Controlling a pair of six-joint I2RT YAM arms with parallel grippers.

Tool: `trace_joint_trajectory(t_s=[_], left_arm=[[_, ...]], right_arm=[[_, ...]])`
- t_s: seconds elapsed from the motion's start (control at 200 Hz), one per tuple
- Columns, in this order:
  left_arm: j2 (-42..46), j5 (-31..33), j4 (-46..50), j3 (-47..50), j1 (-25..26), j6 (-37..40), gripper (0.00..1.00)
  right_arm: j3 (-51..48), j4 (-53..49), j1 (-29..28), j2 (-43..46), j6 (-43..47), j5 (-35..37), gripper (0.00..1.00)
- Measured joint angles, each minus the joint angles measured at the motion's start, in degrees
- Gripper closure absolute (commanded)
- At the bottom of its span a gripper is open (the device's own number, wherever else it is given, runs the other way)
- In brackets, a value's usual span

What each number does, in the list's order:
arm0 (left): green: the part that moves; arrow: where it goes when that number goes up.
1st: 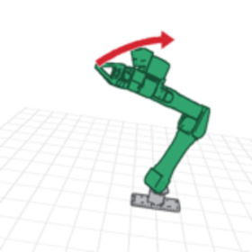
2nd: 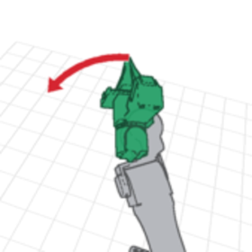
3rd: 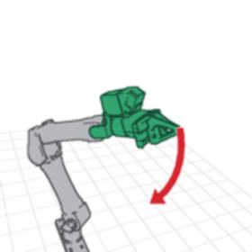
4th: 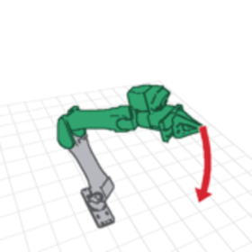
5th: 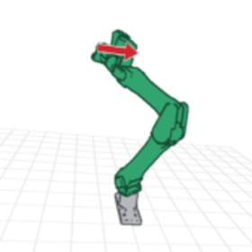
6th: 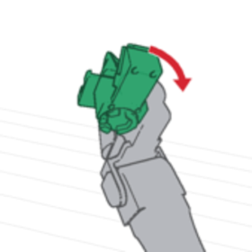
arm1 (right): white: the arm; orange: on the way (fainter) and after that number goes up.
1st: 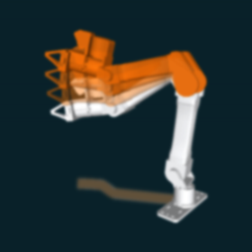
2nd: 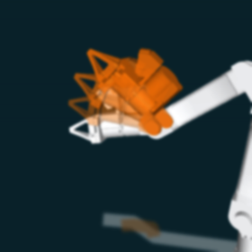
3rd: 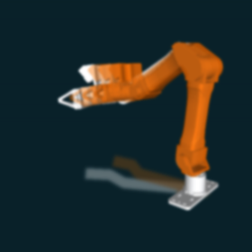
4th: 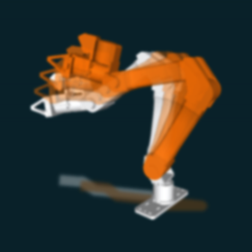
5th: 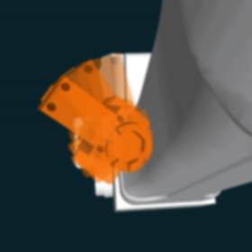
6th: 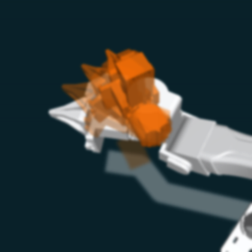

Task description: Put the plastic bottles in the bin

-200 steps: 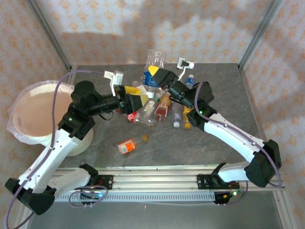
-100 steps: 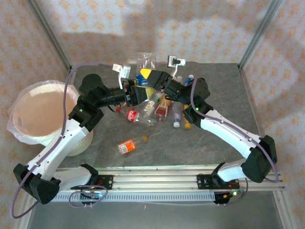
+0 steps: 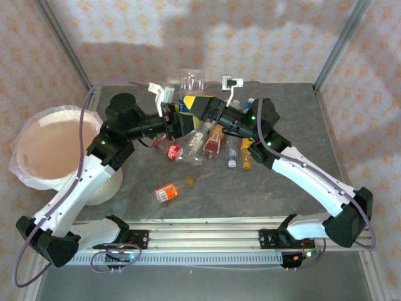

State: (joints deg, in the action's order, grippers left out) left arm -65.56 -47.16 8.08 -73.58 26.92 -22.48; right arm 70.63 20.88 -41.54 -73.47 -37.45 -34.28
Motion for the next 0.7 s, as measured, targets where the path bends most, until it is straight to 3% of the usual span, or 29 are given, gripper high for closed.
trace_joint_trajectory(t_s=[0.34,0.585,0.701], left_arm=[[6.0,30.2,25.6,-6.6,0.0,6.4,0.66],[9.8,66.6,43.5,-17.5,-0.1,8.3,0.65],[11.1,80.7,49.1,-18.3,-3.1,10.3,0.63]], right_arm=[[0.2,-10.8,1.0,8.7,11.2,15.5,0.01],[-0.9,-13.6,1.1,10.9,15.3,20.5,0.01],[-2.5,-15.5,1.1,10.7,15.7,21.4,0.01]])
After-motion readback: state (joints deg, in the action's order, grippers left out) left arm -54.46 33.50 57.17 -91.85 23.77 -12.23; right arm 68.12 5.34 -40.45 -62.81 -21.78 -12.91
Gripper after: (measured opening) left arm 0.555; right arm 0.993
